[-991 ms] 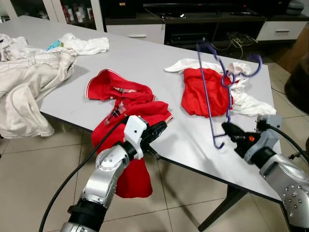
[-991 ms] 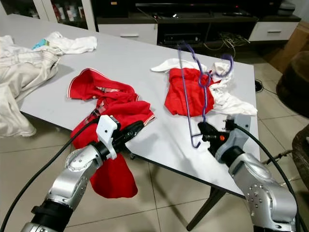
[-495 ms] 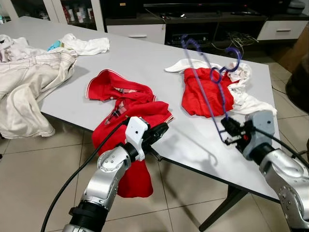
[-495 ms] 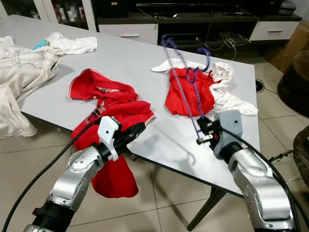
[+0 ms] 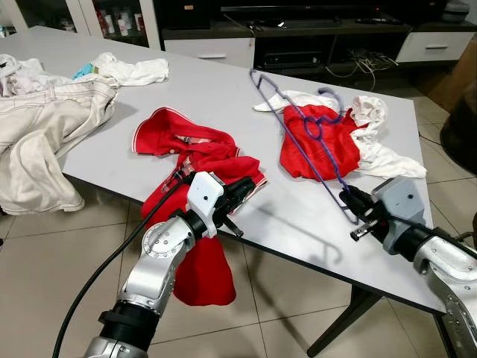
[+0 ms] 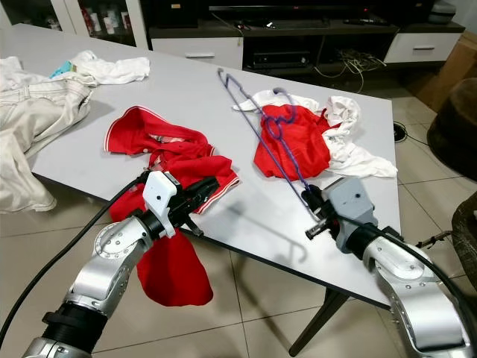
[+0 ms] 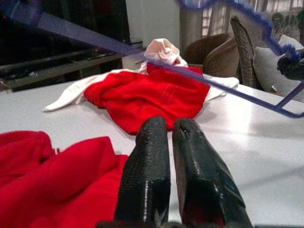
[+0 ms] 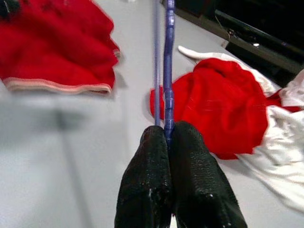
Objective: Hang hanger
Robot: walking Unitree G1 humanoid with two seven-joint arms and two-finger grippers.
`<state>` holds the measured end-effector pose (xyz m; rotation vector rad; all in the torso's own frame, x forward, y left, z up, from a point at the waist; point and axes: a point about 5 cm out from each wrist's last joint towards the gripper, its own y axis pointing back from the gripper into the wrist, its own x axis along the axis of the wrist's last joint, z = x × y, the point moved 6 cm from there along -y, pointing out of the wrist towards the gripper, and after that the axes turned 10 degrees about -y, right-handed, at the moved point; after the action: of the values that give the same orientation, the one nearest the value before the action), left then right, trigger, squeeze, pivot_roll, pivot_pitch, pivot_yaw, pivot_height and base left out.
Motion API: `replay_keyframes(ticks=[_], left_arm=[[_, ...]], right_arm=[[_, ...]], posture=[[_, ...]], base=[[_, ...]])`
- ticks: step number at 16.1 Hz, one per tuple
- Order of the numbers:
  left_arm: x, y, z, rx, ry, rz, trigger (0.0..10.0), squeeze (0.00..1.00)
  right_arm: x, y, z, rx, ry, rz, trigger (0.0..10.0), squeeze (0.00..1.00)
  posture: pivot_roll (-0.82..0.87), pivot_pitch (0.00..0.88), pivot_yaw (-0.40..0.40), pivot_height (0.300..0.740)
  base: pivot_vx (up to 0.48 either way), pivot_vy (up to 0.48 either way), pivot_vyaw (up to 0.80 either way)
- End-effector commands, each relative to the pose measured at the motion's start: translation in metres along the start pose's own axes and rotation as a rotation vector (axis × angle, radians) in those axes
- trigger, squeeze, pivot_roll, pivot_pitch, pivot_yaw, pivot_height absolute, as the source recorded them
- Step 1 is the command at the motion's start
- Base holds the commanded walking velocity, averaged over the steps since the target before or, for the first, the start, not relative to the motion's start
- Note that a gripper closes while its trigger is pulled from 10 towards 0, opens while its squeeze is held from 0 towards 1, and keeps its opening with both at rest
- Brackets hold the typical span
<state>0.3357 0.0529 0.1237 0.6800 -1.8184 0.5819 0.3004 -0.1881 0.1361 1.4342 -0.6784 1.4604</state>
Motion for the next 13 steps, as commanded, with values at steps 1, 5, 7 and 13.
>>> replay_keyframes(ticks=[1,5,7,13], left_arm=[[0.005,-0.002,-0.006,0.0,-0.043,0.013,10.0,1.0],[0.012,-0.003,-0.012,0.035,-0.194,0.039,10.0,0.47],[0.02,-0.005,-0.016,0.05,-0.285,0.064,10.0,0.0],[0.014,-0.005,-0.015,0.02,-0.358,0.046,10.0,0.98]], right_arm=[[-0.007,0.001,0.003,-0.004,0.05,-0.029,10.0,0.0],[-0.016,0.003,0.013,-0.024,0.168,-0.09,10.0,0.0],[-0.021,0.005,0.021,-0.029,0.298,-0.121,10.0,0.0],[-0.011,0.006,0.027,-0.033,0.569,-0.094,10.0,0.0]], posture=[[-0.14,0.0,0.007,0.74],[-0.14,0.0,0.003,0.74],[-0.14,0.0,0.0,0.74],[-0.14,0.0,0.002,0.74]], base=[[0.0,0.0,0.0],[0.0,0.0,0.0],[0.0,0.0,0.0],[0.0,0.0,0.0]])
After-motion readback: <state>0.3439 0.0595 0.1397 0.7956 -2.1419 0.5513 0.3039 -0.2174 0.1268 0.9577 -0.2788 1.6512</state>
